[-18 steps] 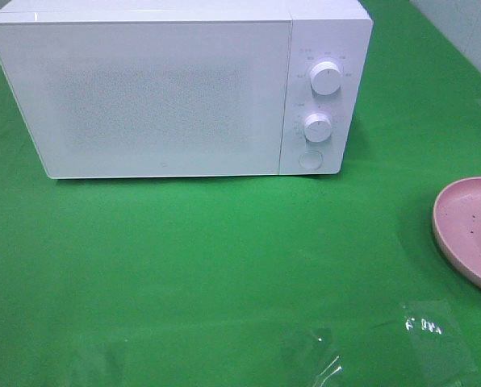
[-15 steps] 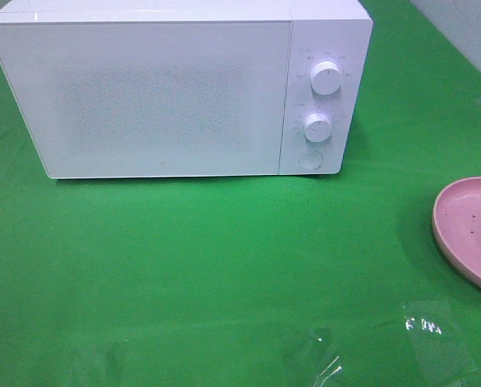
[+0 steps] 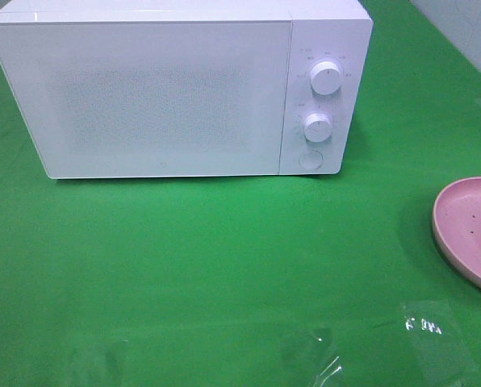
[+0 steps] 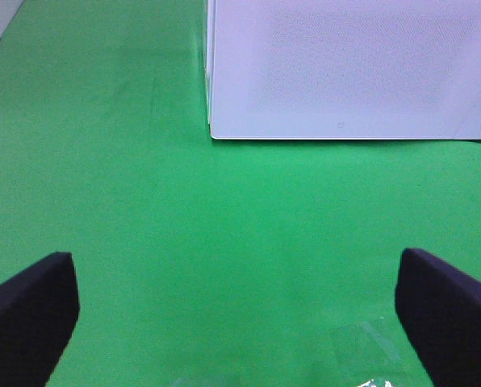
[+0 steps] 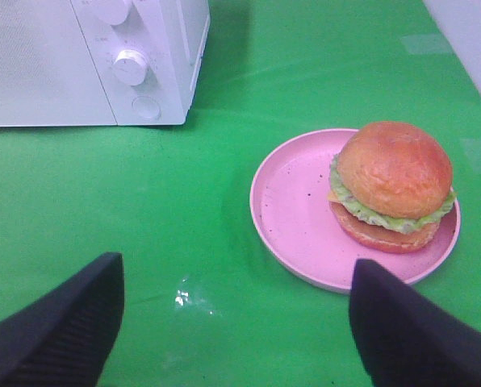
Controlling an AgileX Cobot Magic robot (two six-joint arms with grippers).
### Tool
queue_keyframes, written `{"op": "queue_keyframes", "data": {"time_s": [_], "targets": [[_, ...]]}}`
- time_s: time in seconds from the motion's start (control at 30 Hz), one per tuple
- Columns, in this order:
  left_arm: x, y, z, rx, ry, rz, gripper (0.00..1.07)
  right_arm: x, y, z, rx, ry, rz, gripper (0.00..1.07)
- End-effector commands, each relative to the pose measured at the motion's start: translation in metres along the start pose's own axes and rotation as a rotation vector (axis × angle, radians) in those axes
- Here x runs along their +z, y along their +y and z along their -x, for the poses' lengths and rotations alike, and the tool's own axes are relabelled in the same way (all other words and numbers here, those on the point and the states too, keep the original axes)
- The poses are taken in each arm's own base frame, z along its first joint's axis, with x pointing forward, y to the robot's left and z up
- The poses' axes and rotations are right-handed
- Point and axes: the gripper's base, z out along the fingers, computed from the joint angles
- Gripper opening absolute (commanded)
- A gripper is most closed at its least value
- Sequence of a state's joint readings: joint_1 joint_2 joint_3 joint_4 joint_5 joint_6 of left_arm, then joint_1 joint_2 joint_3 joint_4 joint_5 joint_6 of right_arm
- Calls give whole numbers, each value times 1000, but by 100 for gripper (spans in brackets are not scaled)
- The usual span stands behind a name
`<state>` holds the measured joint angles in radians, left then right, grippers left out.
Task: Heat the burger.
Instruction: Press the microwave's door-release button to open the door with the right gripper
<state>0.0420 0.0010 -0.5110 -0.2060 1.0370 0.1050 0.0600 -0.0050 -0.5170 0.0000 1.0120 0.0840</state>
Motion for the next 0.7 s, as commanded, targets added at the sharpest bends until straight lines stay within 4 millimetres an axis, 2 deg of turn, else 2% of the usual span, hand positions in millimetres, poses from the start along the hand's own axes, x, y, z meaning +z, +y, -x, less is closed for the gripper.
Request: {"op": "queue_keyframes", "data": {"time_s": [0.03, 0.1, 0.7], "targets": [[0, 0, 0, 2, -9, -8, 100, -5, 0, 9, -3, -50, -1, 73], [0, 0, 0, 2, -9, -8, 100, -1, 1, 18, -1, -40, -1, 73], [0, 0, 0, 2, -9, -8, 100, 39, 4, 52, 5, -67, 8, 73]]}}
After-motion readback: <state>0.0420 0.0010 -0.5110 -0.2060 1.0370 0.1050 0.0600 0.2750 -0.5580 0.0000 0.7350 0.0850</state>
